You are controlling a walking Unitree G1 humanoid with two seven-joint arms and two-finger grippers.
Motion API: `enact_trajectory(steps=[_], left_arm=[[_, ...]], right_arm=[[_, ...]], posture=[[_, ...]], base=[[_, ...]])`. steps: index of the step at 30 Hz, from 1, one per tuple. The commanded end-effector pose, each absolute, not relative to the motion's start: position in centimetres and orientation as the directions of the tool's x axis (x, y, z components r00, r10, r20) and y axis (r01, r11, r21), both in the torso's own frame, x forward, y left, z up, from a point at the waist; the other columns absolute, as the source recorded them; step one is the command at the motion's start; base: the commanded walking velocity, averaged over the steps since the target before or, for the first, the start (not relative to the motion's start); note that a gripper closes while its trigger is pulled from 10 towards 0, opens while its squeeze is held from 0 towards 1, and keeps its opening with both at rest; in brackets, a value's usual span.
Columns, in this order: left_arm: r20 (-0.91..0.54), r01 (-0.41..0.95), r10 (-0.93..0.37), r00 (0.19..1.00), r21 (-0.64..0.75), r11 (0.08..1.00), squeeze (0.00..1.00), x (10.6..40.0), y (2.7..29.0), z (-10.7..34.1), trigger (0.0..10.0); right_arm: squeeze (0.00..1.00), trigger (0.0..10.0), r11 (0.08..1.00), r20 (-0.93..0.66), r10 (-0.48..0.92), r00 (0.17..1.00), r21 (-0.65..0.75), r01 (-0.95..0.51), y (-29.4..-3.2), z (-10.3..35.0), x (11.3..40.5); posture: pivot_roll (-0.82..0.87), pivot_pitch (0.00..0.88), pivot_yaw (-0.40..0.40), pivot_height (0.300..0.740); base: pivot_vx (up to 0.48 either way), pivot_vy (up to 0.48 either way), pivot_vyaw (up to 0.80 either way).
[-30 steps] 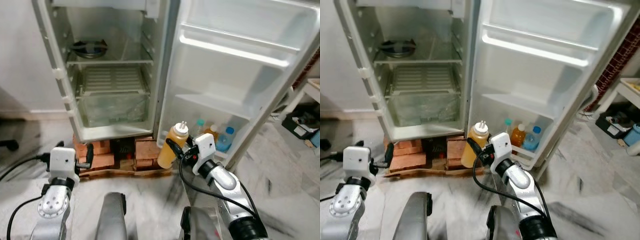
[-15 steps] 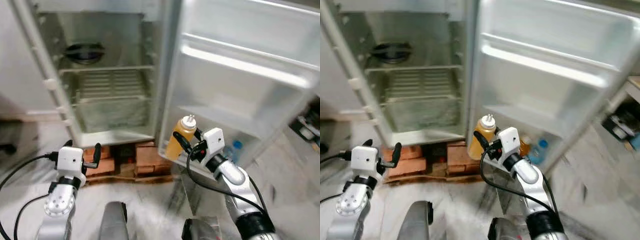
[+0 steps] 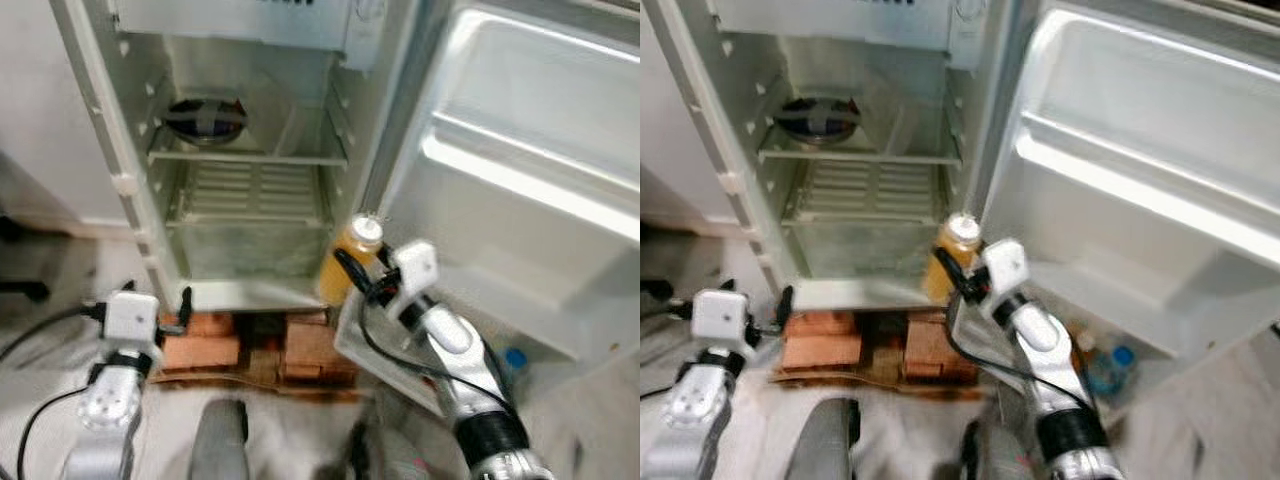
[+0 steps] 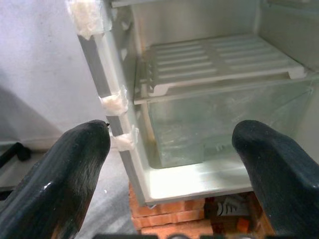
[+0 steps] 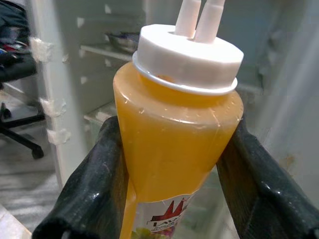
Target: Restocking fridge
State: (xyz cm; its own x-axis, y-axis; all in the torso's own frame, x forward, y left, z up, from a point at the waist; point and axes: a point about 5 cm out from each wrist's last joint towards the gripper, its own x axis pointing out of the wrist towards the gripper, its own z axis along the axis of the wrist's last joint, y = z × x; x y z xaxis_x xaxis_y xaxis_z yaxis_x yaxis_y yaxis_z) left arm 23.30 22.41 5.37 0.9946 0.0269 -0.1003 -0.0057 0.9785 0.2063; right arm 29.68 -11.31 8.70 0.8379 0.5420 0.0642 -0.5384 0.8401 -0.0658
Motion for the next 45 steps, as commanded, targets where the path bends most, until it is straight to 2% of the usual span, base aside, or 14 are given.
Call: enact_trajectory(steps=[1,3,6,12,21,27,31,35,36,41,45], left_arm=[[-0.106,0.025,-0.004,0.994,0.198,0.980,0.00,23.2,21.6,5.3,10.0],[-0.106,0.025,-0.004,0.994,0.198,0.980,0.00,23.1,21.6,5.2,10.0],[-0.114,0.031,-0.009,0.993,0.194,0.980,0.00,22.8,21.4,5.0,10.0],[-0.117,0.034,-0.012,0.993,0.193,0.981,0.00,22.5,21.2,4.9,10.0],[-0.112,0.034,-0.011,0.994,0.205,0.978,0.00,22.8,21.3,5.1,10.0],[-0.111,0.013,0.012,0.994,0.229,0.973,0.00,22.5,22.5,5.4,10.0],[-0.109,-0.009,0.037,0.993,0.247,0.969,0.00,22.4,23.2,5.5,10.0],[-0.077,-0.026,0.055,0.995,0.330,0.943,0.00,22.3,23.6,6.1,10.0],[-0.069,-0.037,0.065,0.995,0.351,0.936,0.00,22.0,24.0,6.3,10.0],[-0.097,-0.033,0.072,0.993,0.359,0.933,0.00,21.2,24.8,6.1,10.0],[-0.109,-0.024,0.070,0.992,0.377,0.926,0.00,20.2,25.0,6.0,10.0]], right_arm=[[0.00,10.0,0.887,0.006,0.455,0.891,-0.091,-0.452,-13.6,7.6,29.3],[0.00,10.0,0.892,-0.003,0.445,0.896,-0.094,-0.443,-13.8,7.4,29.2],[0.00,10.0,0.937,-0.021,0.339,0.940,-0.086,-0.340,-15.5,6.7,28.6],[0.00,10.0,0.953,-0.066,0.281,0.958,-0.095,-0.286,-16.7,5.8,27.9],[0.00,10.0,0.958,-0.039,0.275,0.961,-0.075,-0.277,-16.3,6.4,29.1],[0.00,10.0,0.953,0.011,0.300,0.954,-0.051,-0.299,-15.2,7.6,30.6],[0.00,10.0,0.946,0.031,0.319,0.947,-0.061,-0.317,-14.2,8.2,31.1],[0.00,10.0,0.942,0.051,0.331,0.942,-0.079,-0.326,-12.9,8.7,32.0],[0.00,10.0,0.936,0.044,0.345,0.938,-0.095,-0.340,-11.9,8.8,32.5],[0.00,10.0,0.927,0.045,0.366,0.930,-0.103,-0.360,-10.2,9.3,33.4],[0.00,10.0,0.934,0.059,0.348,0.936,-0.112,-0.340,-9.8,9.8,33.8]], posture=[[0.11,0.002,-0.099,0.621],[0.11,0.002,-0.099,0.621],[0.11,0.006,-0.101,0.621],[0.10,0.015,-0.100,0.621],[0.11,0.029,-0.097,0.566],[0.12,0.046,-0.096,0.527],[0.12,0.060,-0.091,0.527],[0.12,0.083,-0.083,0.527],[0.12,0.086,-0.083,0.527],[0.10,0.108,-0.061,0.527],[0.12,0.139,-0.061,0.527]], base=[[0.000,0.000,0.00],[0.000,0.000,0.00],[0.000,0.000,0.00],[0.000,0.000,0.00],[0.000,0.000,0.00],[0.000,0.000,0.00],[0.000,0.000,0.00],[0.000,0.000,0.00],[0.000,0.000,0.00],[0.000,0.000,0.00],[0.000,0.000,0.00]])
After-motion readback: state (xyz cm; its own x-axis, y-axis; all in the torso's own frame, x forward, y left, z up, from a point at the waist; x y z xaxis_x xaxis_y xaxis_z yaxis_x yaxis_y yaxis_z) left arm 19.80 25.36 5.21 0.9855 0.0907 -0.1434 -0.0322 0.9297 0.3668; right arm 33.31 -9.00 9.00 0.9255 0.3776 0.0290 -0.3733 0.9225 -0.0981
